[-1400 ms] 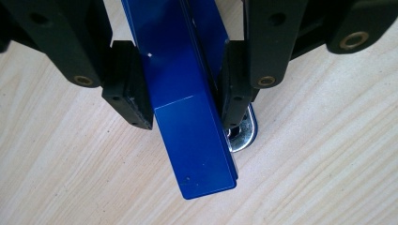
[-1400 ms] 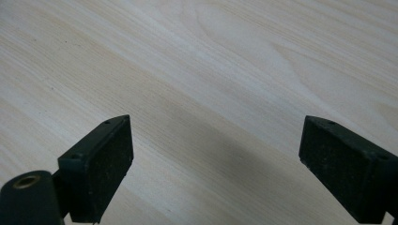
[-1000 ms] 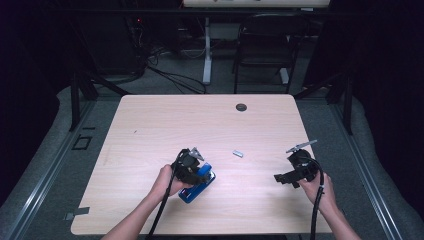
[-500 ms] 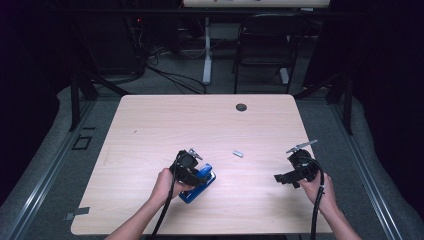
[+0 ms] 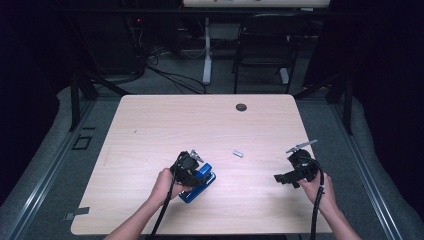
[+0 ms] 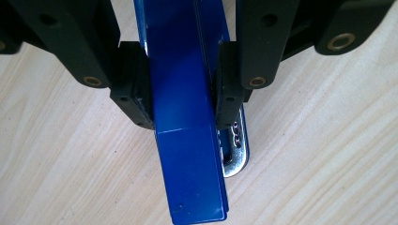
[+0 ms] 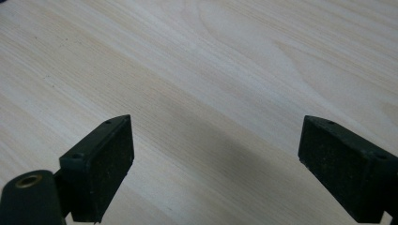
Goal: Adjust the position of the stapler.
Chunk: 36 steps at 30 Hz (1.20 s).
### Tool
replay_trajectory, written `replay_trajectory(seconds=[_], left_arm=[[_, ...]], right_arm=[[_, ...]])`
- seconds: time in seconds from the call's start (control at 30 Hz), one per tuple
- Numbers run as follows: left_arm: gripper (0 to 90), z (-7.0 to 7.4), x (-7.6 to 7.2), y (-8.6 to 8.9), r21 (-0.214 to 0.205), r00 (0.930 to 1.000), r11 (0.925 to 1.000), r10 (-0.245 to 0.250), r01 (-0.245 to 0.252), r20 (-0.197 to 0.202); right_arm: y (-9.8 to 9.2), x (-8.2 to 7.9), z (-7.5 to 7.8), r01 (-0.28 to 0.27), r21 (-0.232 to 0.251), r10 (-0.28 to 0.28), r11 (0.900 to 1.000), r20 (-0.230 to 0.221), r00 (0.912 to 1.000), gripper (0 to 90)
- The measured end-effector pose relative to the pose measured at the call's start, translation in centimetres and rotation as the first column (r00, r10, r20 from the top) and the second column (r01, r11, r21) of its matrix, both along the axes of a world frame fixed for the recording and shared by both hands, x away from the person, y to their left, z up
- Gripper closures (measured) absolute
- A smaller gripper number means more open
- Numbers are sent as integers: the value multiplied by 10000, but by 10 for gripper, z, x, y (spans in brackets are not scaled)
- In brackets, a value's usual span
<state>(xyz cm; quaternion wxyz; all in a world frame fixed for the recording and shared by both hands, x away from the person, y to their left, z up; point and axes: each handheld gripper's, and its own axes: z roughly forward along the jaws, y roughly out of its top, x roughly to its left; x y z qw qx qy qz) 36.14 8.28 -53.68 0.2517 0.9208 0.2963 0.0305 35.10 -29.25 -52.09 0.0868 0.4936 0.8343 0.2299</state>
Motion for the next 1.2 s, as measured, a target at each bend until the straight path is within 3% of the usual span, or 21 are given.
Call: replay_trajectory(seconds=[0.07,0.2,0.77,0.83,1.2], left_arm=[[628,1,1,0,212,9996,9994,-270,269,53],[634,1,6,4,141,9967,9967,-801,799,153],[643,1,11,7,13,9899,9902,-1395,1395,269],[656,1,12,8,-194,9871,9874,-1562,1570,356],[658,0,15,6,-174,9778,9780,-2073,2079,311]], right_arm=[[0,0,0,-36,39,36,10000,-23,10000,103],[1,0,-1,-37,42,37,10000,-18,10000,103],[2,0,-1,-55,-49,54,10000,-143,9999,105],[1,0,-1,-96,-43,95,9999,-175,9998,105],[2,1,-2,-102,-18,102,9999,-91,9999,106]])
